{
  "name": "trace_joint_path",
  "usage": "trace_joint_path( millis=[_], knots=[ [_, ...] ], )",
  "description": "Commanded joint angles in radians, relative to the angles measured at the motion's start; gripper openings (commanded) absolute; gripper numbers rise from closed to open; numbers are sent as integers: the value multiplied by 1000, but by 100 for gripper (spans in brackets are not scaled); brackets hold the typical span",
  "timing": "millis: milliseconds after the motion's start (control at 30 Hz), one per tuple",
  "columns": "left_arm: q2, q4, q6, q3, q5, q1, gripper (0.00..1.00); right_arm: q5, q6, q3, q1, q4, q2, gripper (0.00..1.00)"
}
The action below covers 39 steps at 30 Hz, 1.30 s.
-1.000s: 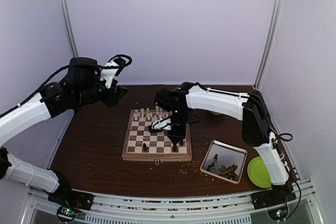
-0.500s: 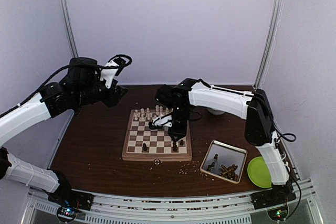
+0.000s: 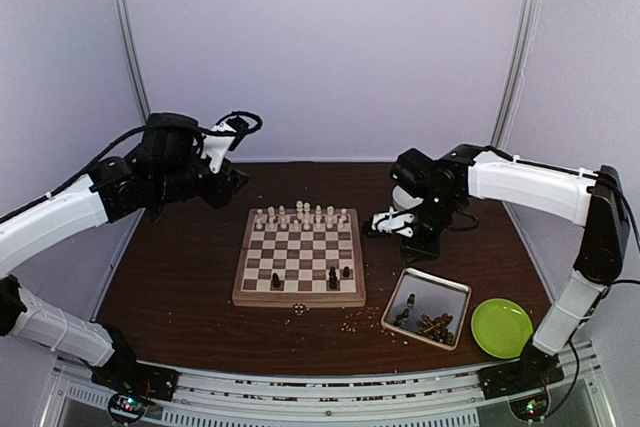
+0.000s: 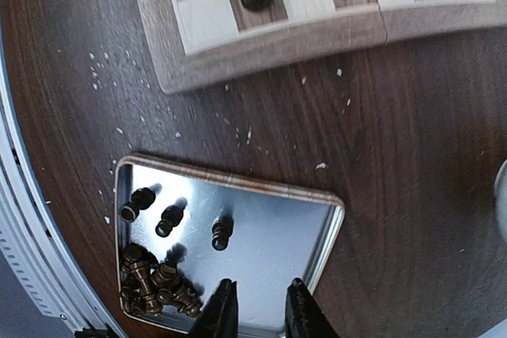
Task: Set up the chess pieces on the board
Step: Pick up the pawn from the storage box.
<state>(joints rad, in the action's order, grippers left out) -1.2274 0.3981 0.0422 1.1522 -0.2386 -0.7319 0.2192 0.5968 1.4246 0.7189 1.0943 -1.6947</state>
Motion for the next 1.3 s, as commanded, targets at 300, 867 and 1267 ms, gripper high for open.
trace_joint_path(
  millis=[300,867,1267],
  knots=[
    [-176,-16,-24,45,42,6,52,204,55,-343,-102,-256,137,30],
    [-252,32,-36,97,49,6,51,122,48,-363,-74,-280,37,31],
    [-242,32,-34,96,54,6,51,73,40,-354,-67,-282,-19,27]
  ],
)
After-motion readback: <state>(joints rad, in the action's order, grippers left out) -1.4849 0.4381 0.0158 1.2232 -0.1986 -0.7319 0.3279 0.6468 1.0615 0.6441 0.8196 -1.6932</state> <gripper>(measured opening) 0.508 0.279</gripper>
